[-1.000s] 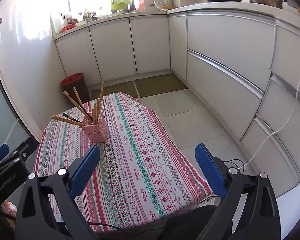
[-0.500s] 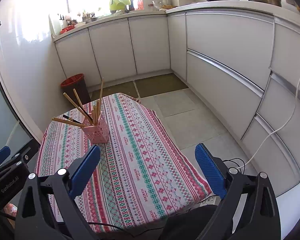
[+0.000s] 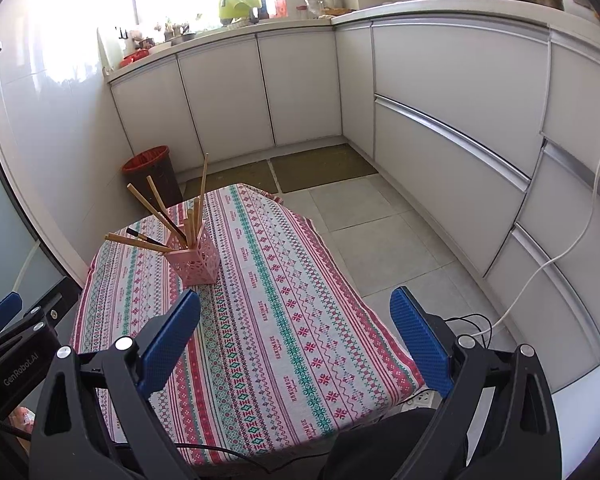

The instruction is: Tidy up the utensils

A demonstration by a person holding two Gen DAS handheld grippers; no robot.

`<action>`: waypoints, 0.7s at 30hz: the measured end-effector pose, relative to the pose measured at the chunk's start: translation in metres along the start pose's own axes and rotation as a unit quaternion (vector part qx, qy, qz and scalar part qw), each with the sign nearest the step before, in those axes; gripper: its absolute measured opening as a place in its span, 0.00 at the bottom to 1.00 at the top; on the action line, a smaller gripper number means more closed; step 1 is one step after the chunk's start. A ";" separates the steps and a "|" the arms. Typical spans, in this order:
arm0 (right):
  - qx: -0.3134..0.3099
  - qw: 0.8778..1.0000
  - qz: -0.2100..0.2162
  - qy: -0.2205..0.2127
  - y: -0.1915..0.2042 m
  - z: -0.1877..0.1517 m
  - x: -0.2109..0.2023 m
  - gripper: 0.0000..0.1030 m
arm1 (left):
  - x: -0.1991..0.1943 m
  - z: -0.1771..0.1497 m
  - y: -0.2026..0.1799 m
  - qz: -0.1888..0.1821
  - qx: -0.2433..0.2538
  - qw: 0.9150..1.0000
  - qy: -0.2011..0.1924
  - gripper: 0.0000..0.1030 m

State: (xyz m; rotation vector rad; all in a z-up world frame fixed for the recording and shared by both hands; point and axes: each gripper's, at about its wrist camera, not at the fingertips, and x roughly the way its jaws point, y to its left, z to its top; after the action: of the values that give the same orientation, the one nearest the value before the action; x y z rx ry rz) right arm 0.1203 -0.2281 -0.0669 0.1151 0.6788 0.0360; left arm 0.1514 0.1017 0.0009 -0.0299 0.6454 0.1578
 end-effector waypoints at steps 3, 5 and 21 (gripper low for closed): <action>0.001 1.000 0.001 0.002 0.000 -0.001 0.001 0.90 | 0.001 0.000 0.000 0.001 -0.001 1.000 0.001 0.93; 0.001 1.000 0.001 0.003 0.000 -0.001 0.002 0.90 | 0.001 0.000 0.000 0.002 -0.001 1.000 0.001 0.93; -0.002 1.000 0.005 0.015 0.002 -0.003 0.007 0.90 | 0.003 0.000 0.001 0.007 0.001 1.000 -0.008 0.93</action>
State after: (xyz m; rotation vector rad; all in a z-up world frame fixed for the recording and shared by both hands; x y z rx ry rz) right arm 0.1235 -0.2255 -0.0735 0.1145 0.7081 0.0484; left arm 0.1533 0.1033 -0.0005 -0.0217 0.6303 0.1710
